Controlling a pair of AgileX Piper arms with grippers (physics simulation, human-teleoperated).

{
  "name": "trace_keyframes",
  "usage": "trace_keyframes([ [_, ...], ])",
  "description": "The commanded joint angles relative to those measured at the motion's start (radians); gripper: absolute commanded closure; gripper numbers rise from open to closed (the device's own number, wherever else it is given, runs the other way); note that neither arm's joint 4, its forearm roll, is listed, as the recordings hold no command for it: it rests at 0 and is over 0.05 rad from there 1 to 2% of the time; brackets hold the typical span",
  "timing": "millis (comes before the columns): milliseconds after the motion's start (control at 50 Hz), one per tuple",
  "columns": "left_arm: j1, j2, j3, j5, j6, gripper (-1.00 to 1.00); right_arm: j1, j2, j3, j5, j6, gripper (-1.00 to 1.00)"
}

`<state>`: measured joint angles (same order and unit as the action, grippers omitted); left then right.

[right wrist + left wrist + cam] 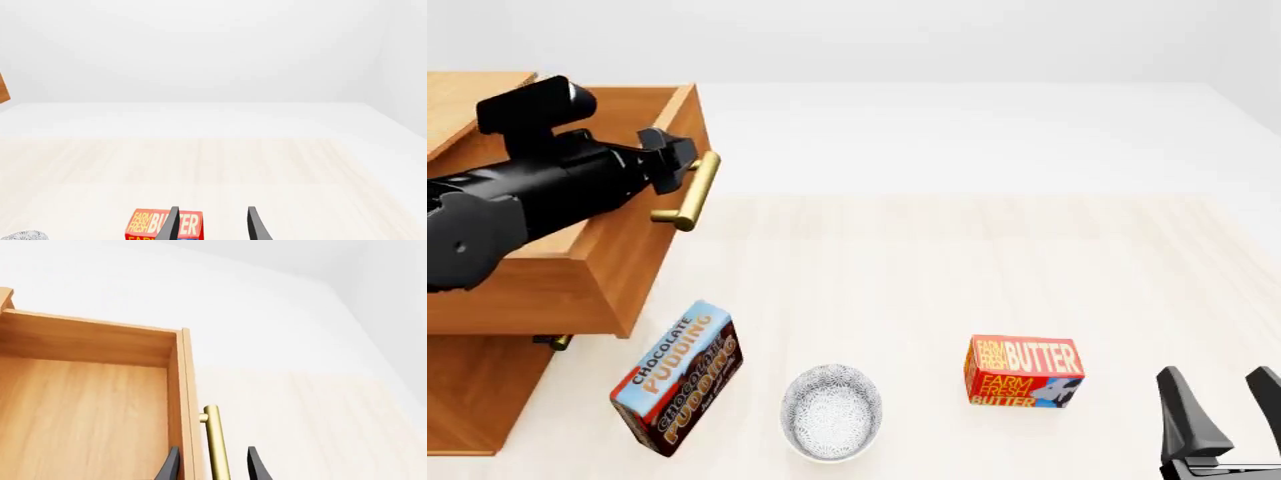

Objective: Put the bowl in the top drawer of the cabinet.

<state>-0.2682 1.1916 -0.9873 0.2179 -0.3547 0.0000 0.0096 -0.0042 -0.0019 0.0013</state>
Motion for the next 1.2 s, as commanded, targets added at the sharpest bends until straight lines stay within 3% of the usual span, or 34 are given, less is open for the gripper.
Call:
trace_keyframes([
  [20, -0.05, -0.001, -0.007, 0.012, 0.037, -1.0, 0.0, 0.0, 0.0, 0.0, 0.0, -1.0],
  [460, -0.133, -0.027, -0.024, 0.02, 0.067, -1.0, 0.0, 0.0, 0.0, 0.0, 0.0, -1.0],
  [1200, -0.106, -0.174, -0.119, 0.137, 0.125, -1.0, 0.0, 0.0, 0.0, 0.0, 0.0, -1.0],
])
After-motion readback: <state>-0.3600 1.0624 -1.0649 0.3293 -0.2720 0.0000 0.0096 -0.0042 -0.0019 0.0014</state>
